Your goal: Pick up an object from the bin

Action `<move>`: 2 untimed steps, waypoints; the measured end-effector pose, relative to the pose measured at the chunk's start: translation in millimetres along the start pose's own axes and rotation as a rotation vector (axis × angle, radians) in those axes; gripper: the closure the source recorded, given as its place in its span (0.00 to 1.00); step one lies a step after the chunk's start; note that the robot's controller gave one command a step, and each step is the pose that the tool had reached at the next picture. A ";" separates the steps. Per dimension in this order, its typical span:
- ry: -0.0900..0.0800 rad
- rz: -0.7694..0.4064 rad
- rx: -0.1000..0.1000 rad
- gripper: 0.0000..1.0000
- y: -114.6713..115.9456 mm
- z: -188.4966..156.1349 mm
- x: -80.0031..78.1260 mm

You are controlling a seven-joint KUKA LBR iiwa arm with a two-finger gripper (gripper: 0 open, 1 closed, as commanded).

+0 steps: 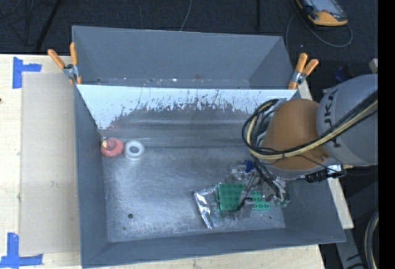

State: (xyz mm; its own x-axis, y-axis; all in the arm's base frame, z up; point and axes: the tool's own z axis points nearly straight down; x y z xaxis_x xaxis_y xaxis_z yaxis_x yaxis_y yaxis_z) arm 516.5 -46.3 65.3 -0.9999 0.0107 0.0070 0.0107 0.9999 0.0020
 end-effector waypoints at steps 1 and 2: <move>-0.009 0.003 0.001 1.00 -0.3 -30.5 -0.3; -0.014 0.005 0.002 1.00 0.3 -132.2 -1.2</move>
Offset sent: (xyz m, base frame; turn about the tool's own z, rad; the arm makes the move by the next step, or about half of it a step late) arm 0.0001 0.0000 0.0295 0.0000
